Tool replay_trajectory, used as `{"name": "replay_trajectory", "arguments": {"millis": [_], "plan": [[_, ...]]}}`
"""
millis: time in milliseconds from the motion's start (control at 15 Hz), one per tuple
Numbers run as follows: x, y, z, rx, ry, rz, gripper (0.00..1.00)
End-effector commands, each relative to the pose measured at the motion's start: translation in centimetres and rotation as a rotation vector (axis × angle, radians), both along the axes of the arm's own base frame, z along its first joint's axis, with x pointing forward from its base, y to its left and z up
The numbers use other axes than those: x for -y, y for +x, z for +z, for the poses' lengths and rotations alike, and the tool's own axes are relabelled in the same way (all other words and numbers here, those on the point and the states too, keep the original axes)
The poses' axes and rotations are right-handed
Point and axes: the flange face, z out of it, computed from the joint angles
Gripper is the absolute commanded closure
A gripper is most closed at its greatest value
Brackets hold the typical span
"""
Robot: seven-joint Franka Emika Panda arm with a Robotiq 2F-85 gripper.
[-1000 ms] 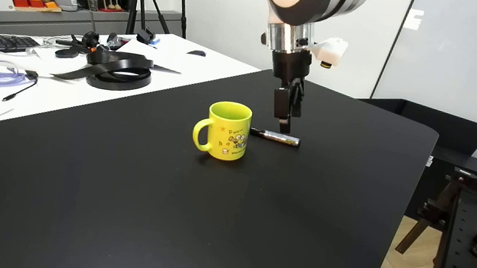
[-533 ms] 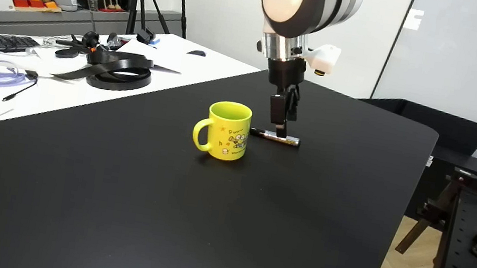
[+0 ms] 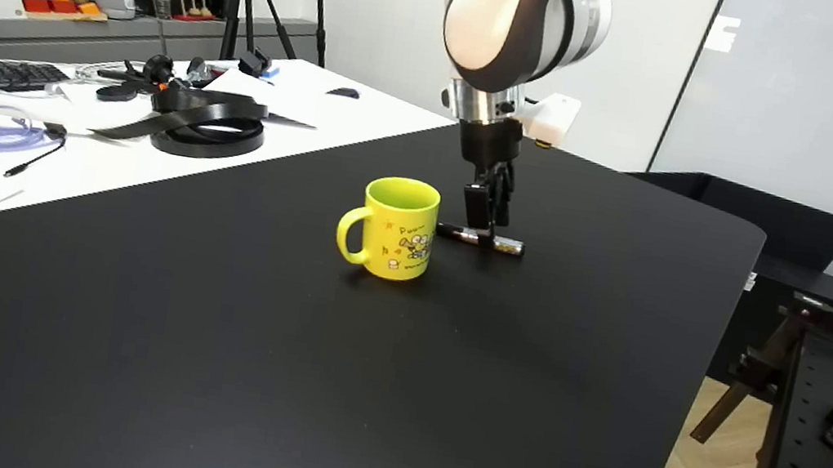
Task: Take the pen and put it in the cup
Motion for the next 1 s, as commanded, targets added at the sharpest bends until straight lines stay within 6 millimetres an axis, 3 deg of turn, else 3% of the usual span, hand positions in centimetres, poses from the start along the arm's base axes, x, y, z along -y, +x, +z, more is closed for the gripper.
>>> {"name": "replay_trajectory", "arguments": {"millis": [0,400,467,600,667,733,933], "plan": [[0.5,1.3,-0.4,0.005,-0.022,-0.007,0.55],[0.5,1.8,-0.2,0.01,-0.022,0.01,0.95],[0.5,1.8,-0.2,0.008,-0.02,0.013,0.99],[0.5,1.8,-0.2,0.0,-0.021,0.011,0.95],[-0.1,1.2,2.2,0.006,-0.025,0.001,0.95],[-0.2,1.0,3.0,0.008,-0.03,0.002,0.95],[-1.1,0.7,8.0,0.006,-0.083,0.011,0.95]]}}
